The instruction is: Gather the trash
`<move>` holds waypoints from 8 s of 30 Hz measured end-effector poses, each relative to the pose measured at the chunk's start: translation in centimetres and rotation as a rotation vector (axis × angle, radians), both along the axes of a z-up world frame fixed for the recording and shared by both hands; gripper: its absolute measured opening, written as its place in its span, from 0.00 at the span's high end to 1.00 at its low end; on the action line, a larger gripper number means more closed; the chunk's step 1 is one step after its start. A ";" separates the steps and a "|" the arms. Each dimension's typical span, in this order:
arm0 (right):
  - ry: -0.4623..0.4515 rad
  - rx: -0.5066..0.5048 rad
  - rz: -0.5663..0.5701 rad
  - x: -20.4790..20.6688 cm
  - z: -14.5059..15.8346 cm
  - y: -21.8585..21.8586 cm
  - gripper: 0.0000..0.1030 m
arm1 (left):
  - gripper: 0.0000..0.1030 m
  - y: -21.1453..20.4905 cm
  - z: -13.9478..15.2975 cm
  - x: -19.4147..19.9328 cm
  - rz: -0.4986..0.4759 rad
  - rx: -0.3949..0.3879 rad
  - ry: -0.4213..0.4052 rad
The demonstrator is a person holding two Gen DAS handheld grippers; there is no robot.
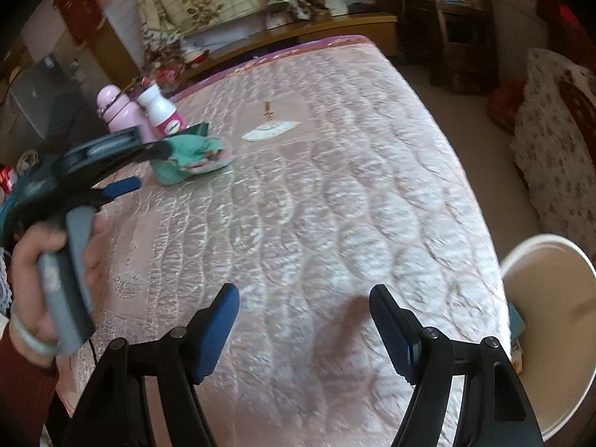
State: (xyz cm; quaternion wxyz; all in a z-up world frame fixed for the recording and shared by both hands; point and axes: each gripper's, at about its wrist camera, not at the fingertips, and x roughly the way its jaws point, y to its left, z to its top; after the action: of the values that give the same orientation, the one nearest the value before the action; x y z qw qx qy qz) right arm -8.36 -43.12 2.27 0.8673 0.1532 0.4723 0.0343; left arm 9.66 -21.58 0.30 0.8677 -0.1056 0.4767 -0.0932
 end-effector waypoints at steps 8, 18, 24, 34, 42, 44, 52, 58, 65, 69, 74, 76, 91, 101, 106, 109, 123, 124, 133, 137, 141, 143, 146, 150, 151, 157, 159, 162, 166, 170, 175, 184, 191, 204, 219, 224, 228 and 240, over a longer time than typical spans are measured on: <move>-0.009 -0.036 0.058 3.2 0.2 1.4 0.27 | 0.57 0.1 -0.2 -0.3 -0.093 -0.011 -0.020; -0.058 -0.021 0.189 11.3 0.4 5.2 0.27 | 0.57 8.4 2.7 -3.0 -0.165 0.058 0.035; -0.108 -0.088 0.341 16.9 1.0 10.0 0.27 | 0.57 12.2 3.5 -3.7 -0.174 0.075 0.052; -0.131 -0.262 0.534 23.9 1.2 15.5 0.26 | 0.53 12.1 2.2 -2.6 -0.217 0.082 0.111; -0.069 -0.237 0.546 25.2 -0.9 15.7 0.26 | 0.44 11.0 0.8 -1.8 -0.140 0.064 0.075; -0.081 -0.222 0.536 24.3 -0.8 15.5 0.46 | 0.47 10.9 0.8 -1.8 -0.136 0.066 0.065; -0.110 -0.098 0.410 18.7 0.5 12.4 0.60 | 0.57 10.4 2.5 -5.2 -0.196 0.046 0.038; -0.124 -0.070 0.334 12.0 1.9 10.3 0.60 | 0.57 8.0 3.7 -9.7 -0.271 0.074 0.007; -0.128 -0.073 0.242 4.0 2.2 7.7 0.60 | 0.57 5.3 4.3 -14.0 -0.334 0.084 -0.010; -0.135 -0.060 0.198 -0.2 2.6 6.4 0.60 | 0.57 3.7 5.0 -16.3 -0.374 0.101 -0.034; -0.152 -0.058 0.137 -3.9 3.2 4.6 0.60 | 0.57 1.5 5.5 -18.2 -0.420 0.110 -0.053; -0.154 -0.056 0.117 -4.8 3.3 4.0 0.59 | 0.57 0.7 5.8 -18.8 -0.436 0.112 -0.060; -0.173 -0.024 -0.062 -10.7 4.5 -2.3 0.59 | 0.57 -6.4 6.9 -22.0 -0.553 0.126 -0.112; -0.165 -0.029 -0.176 -14.0 4.3 -6.9 0.59 | 0.57 -11.7 6.8 -23.0 -0.632 0.116 -0.118; -0.158 -0.028 -0.229 -15.3 4.0 -9.2 0.59 | 0.57 -14.0 6.5 -23.3 -0.663 0.116 -0.112; -0.156 -0.021 -0.259 -16.1 3.9 -10.6 0.59 | 0.57 -15.6 6.3 -23.5 -0.680 0.111 -0.109; -0.145 -0.016 -0.372 -18.5 3.0 -14.9 0.59 | 0.57 -21.4 5.8 -24.3 -0.756 0.110 -0.111; -0.142 -0.016 -0.378 -18.6 2.9 -15.1 0.59 | 0.57 -21.7 5.7 -24.3 -0.758 0.111 -0.110; -0.123 -0.017 -0.426 -19.4 2.1 -17.1 0.59 | 0.57 -24.3 4.6 -24.4 -0.777 0.104 -0.087; -0.113 -0.011 -0.446 -19.6 1.6 -17.9 0.59 | 0.57 -25.6 4.1 -24.5 -0.788 0.108 -0.082; -0.108 -0.011 -0.461 -19.8 1.3 -18.5 0.59 | 0.57 -26.6 3.5 -24.6 -0.794 0.113 -0.077; -0.103 -0.008 -0.469 -19.9 1.1 -18.9 0.59 | 0.57 -26.9 3.3 -24.6 -0.794 0.115 -0.072; -0.094 -0.014 -0.477 -19.8 0.9 -19.4 0.59 | 0.57 -27.3 3.0 -24.5 -0.793 0.113 -0.064; -0.088 -0.013 -0.494 -19.8 0.6 -20.0 0.57 | 0.57 -27.8 2.7 -24.5 -0.796 0.123 -0.067; -0.086 -0.011 -0.498 -19.8 0.5 -20.2 0.57 | 0.57 -27.9 2.6 -24.5 -0.798 0.125 -0.069; -0.075 -0.023 -0.519 -19.8 0.0 -21.0 0.53 | 0.54 -28.4 2.2 -25.0 -0.822 0.153 -0.086; -0.067 -0.027 -0.526 -19.8 -0.1 -21.1 0.51 | 0.49 -28.6 2.3 -25.1 -0.829 0.148 -0.092; -0.053 -0.029 -0.537 -19.8 -0.3 -21.3 0.34 | 0.29 -28.4 2.5 -25.2 -0.819 0.131 -0.102; -0.060 -0.019 -0.555 -20.4 -0.2 -21.1 0.33 | 0.27 -27.4 3.3 -25.4 -0.805 0.114 -0.137; -0.074 -0.024 -0.558 -21.0 0.2 -20.6 0.33 | 0.27 -26.4 4.0 -25.8 -0.789 0.112 -0.162; -0.112 -0.087 -0.577 -22.0 1.8 -19.4 0.33 | 0.27 -24.7 5.4 -26.9 -0.771 0.127 -0.232; -0.209 -0.199 -0.573 -23.6 6.4 -15.7 0.33 | 0.27 -20.9 9.5 -28.3 -0.692 0.069 -0.349; -0.271 -0.259 -0.580 -24.7 9.8 -13.4 0.24 | 0.19 -17.0 12.9 -29.0 -0.625 -0.006 -0.427; -0.372 -0.309 -0.590 -26.3 14.0 -10.5 0.19 | 0.14 -13.0 15.3 -30.5 -0.592 -0.017 -0.521; -0.420 -0.331 -0.574 -26.9 15.9 -8.6 0.16 | 0.14 -11.2 16.1 -31.0 -0.560 -0.008 -0.558; -0.412 -0.332 -0.566 -26.7 15.8 -8.5 0.16 | 0.14 -11.0 16.0 -30.8 -0.560 -0.013 -0.549; -0.410 -0.337 -0.562 -26.6 15.8 -8.4 0.16 | 0.14 -10.8 15.8 -30.6 -0.558 -0.015 -0.545; -0.397 -0.329 -0.558 -26.2 15.4 -8.4 0.16 | 0.14 -10.6 15.5 -30.1 -0.556 -0.014 -0.528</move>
State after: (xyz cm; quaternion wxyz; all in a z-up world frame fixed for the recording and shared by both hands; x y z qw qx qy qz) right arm -34.59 -51.53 17.68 0.9310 0.1250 0.2343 -0.2504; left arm -20.47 -32.21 15.77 0.9014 0.0495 0.2468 -0.3523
